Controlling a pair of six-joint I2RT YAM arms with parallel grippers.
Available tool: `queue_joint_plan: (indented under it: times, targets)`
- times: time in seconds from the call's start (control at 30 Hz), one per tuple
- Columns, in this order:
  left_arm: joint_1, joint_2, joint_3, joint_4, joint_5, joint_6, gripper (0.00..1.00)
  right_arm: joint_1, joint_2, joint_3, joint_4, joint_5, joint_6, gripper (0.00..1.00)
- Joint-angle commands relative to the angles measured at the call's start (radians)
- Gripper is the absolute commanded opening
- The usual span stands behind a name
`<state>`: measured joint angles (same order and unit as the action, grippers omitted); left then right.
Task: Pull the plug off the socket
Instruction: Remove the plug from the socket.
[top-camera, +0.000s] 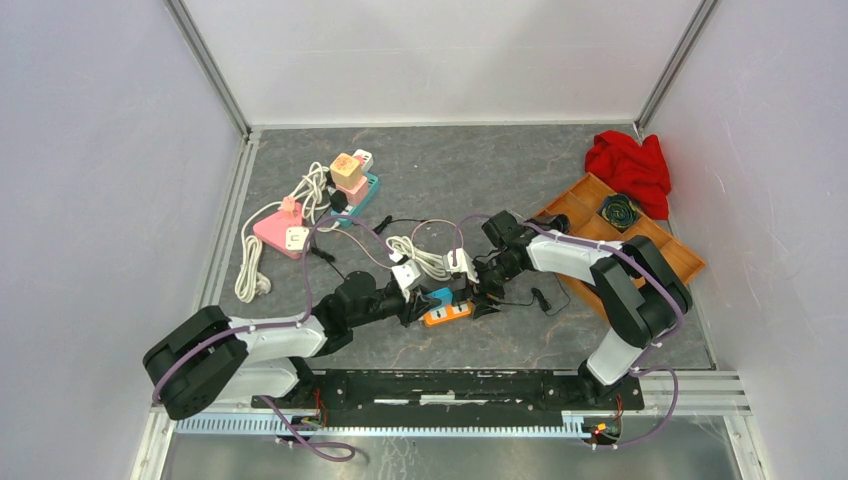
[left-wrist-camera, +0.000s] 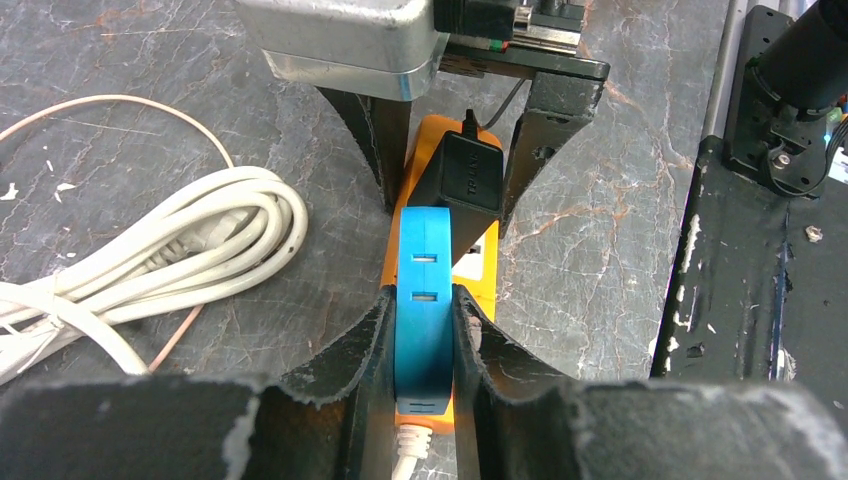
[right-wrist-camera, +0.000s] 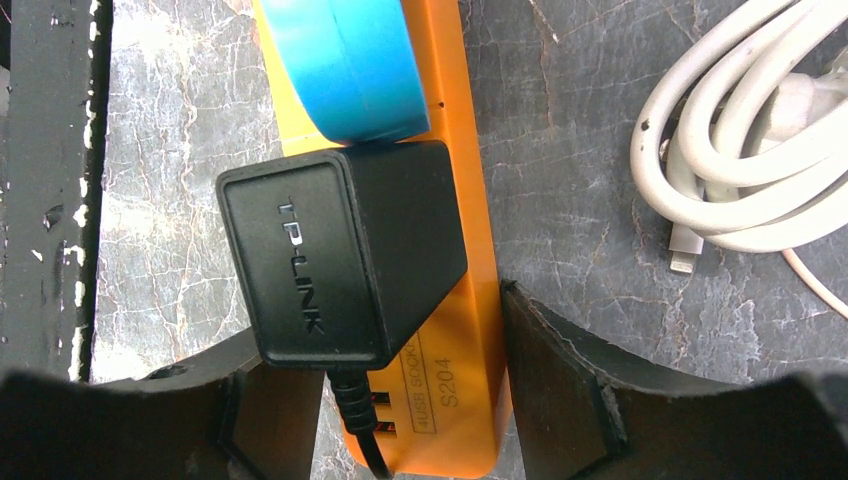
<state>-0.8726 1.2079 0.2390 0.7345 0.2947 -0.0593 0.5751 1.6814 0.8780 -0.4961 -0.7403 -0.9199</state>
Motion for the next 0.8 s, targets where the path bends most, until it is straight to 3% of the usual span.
queue_joint_plan:
  times: [0.0,0.2,0.57,0.77]
  targets:
    - [-0.02,-0.052,-0.001,0.003,0.03,-0.012,0.02,-0.012,0.061,-0.005,-0.004,0.157,0.046,0.01]
    - [-0.02,-0.079,-0.01,0.017,0.015,0.033,0.02,-0.009,0.064,-0.005,-0.007,0.161,0.046,0.0]
    - [-0.02,-0.121,-0.091,0.137,0.052,-0.114,0.02,-0.009,0.07,-0.005,-0.007,0.167,0.046,0.0]
    - [-0.02,-0.108,-0.075,0.08,0.051,-0.031,0.02,-0.007,0.075,-0.004,-0.007,0.167,0.046,0.0]
